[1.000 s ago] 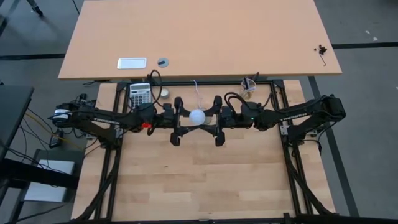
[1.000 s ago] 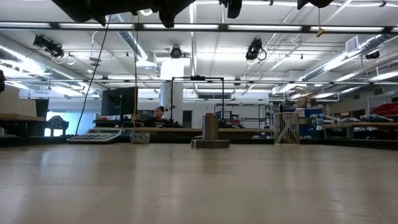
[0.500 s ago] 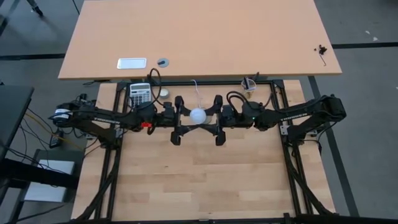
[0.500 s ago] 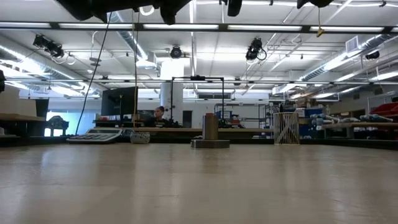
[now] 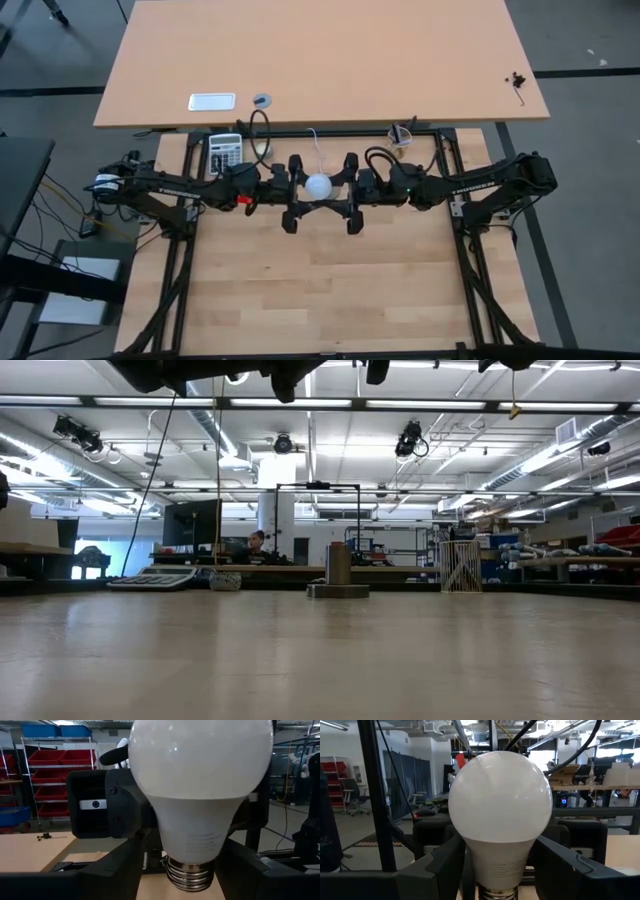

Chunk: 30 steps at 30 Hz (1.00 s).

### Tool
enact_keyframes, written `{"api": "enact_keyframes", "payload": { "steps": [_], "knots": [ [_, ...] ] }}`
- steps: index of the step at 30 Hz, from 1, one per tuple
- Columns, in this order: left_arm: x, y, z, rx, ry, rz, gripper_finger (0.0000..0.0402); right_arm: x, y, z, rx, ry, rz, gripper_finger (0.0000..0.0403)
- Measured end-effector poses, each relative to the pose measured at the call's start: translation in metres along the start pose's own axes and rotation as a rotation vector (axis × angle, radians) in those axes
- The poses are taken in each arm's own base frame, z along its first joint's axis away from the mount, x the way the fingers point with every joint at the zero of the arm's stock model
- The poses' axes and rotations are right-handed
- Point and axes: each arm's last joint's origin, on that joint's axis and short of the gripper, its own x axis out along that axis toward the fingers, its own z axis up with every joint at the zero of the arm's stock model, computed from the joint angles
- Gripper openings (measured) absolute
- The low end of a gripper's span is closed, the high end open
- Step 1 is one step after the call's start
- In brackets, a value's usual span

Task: Screw lightbulb
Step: Insert the lightbulb into the lamp

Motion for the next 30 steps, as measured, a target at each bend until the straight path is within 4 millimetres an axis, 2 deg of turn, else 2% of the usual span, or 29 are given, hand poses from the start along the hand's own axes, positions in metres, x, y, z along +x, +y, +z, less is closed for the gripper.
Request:
{"api": "enact_keyframes", "payload": {
  "steps": [8, 24, 30],
  "knots": [
    [-0.0003, 0.0, 0.0003, -0.001, 0.001, 0.0, 0.0212, 0.0, 0.0001, -0.0019, -0.002, 0.019, 0.0, 0.0227],
    [-0.0005, -0.0013, 0.0007, 0.0, 0.001, -0.043, 0.0231, 0.0001, 0.0004, -0.0033, -0.002, 0.032, 0.006, 0.0227],
    [-0.0016, -0.0013, 0.0008, 0.025, 0.016, -0.042, 0.0202, 0.0002, 0.0015, -0.0038, 0.003, 0.035, 0.008, 0.0227]
  ]
}}
